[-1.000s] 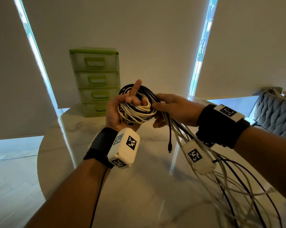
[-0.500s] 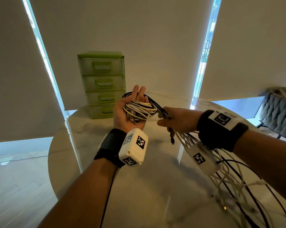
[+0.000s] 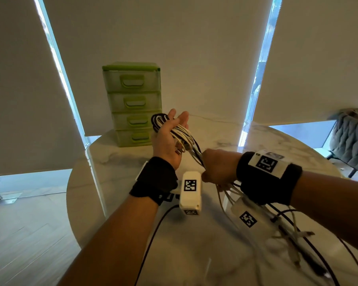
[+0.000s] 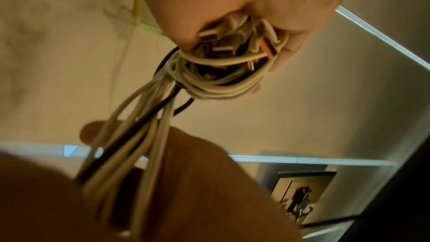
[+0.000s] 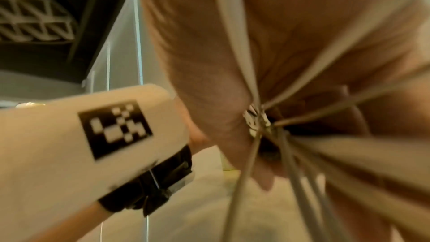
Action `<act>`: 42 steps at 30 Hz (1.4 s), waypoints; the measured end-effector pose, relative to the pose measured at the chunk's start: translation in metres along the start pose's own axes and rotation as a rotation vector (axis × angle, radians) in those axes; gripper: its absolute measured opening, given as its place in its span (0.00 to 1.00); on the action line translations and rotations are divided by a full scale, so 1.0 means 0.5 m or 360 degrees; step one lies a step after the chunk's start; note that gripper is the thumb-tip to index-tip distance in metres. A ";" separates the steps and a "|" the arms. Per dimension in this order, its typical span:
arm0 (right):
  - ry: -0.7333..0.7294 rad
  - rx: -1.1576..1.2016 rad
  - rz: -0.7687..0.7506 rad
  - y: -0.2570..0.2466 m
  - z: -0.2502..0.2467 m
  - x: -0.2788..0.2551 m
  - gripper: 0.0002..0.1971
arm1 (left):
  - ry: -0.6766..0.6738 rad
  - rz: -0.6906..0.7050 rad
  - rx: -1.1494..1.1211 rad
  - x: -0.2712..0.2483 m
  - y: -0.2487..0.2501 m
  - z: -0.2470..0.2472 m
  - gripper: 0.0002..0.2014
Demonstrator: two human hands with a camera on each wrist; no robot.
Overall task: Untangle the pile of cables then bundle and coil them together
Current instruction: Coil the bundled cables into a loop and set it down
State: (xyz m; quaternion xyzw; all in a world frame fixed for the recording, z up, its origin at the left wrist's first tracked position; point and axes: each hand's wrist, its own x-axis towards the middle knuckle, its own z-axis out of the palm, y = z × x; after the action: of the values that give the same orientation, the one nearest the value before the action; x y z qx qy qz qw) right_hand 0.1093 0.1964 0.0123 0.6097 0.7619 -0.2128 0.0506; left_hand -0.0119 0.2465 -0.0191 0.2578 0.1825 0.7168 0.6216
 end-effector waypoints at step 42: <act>0.1249 -0.0754 -0.0170 0.079 -0.158 0.101 0.18 | 0.0025 0.0226 -0.0478 0.022 0.096 -0.041 0.18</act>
State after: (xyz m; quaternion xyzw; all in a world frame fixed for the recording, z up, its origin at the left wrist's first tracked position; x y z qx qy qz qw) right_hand 0.1485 0.2792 0.0563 0.5757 0.7814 0.2117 -0.1149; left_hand -0.0634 0.2510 -0.0060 0.1685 0.0596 0.7801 0.5995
